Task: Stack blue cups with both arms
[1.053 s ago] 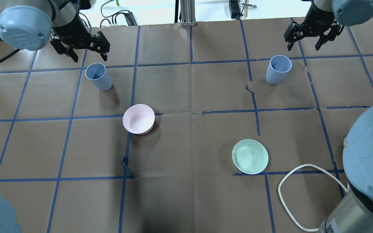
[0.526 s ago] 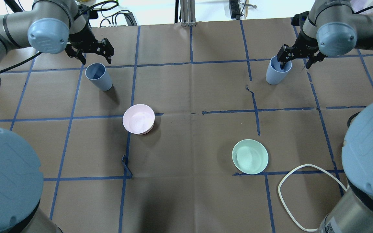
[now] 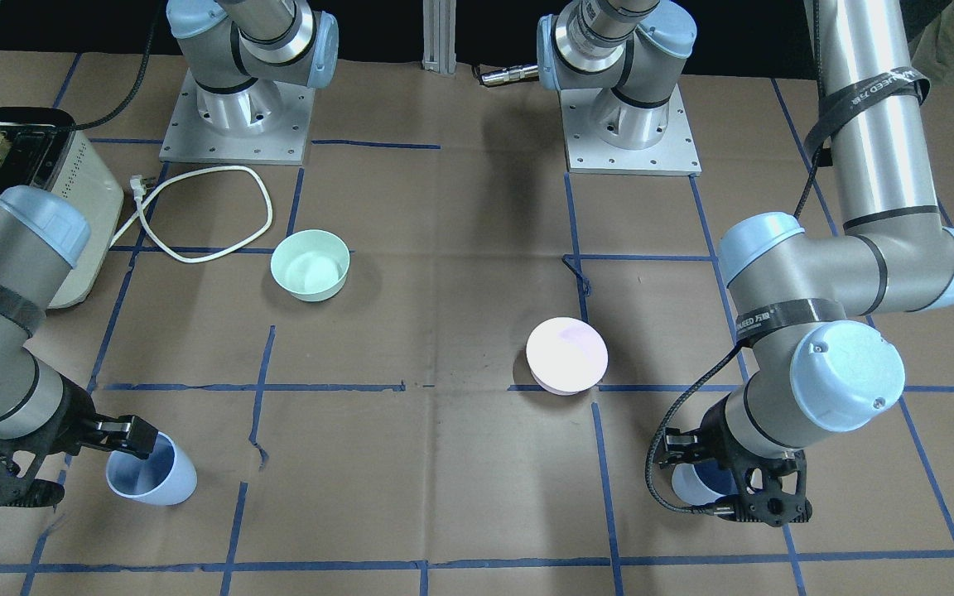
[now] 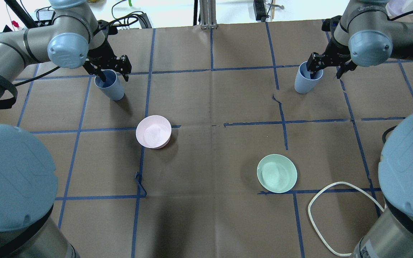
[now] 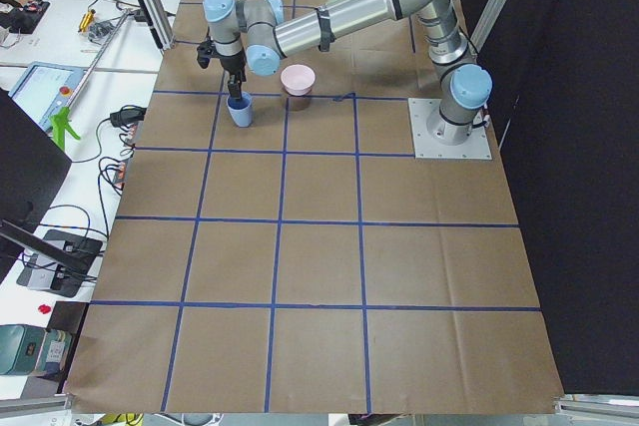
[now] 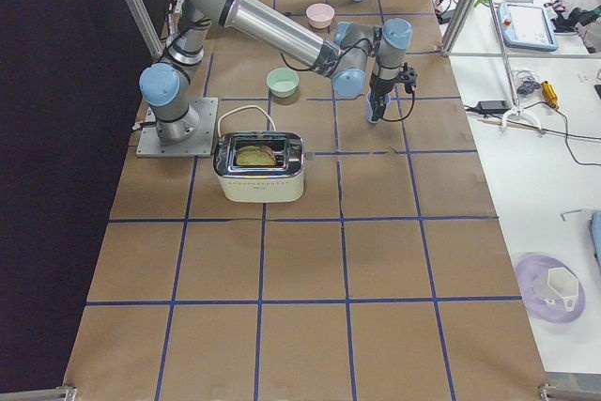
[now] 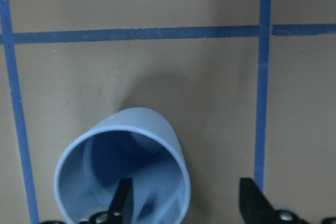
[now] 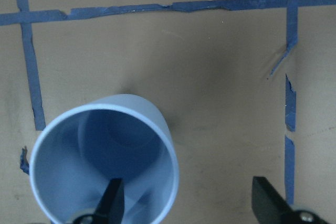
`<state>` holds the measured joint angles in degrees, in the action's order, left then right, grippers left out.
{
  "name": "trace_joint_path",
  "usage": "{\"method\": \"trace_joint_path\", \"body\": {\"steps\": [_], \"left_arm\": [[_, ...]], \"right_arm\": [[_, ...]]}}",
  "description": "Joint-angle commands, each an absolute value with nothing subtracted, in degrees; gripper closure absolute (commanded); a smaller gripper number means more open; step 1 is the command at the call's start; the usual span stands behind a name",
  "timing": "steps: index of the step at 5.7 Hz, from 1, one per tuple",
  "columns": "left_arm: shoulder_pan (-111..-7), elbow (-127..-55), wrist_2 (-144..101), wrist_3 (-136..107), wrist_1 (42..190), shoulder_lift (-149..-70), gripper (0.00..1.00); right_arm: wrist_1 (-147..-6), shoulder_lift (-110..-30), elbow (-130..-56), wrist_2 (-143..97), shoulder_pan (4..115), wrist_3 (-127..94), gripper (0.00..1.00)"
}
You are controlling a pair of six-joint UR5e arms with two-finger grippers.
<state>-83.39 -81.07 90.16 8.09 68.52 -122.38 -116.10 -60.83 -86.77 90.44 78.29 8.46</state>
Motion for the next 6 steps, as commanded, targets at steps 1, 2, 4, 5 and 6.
{"method": "trace_joint_path", "body": {"steps": [1,2,4,5,6], "left_arm": [[-83.23,-81.21,90.26,8.7,68.47,-123.05,0.96],[-83.23,-80.86,90.44,8.79,68.38,-122.96,1.0],[-86.2,-79.46,88.95,3.03,68.47,-122.35,1.0],[-92.57,-77.1,89.29,-5.89,68.03,-123.04,1.0],[-98.99,-75.17,89.47,-16.16,66.9,-124.53,1.0]], "right_arm": [[-116.1,-60.91,-86.84,90.44,78.22,8.17,0.89],[-116.1,-60.91,-86.75,90.35,78.31,8.17,0.91],[-115.76,-61.95,-85.61,90.44,78.31,7.56,0.91],[-112.97,-65.1,-83.17,89.83,78.4,6.78,0.9],[-104.76,-68.87,-78.97,89.74,78.4,6.77,0.9]]}}
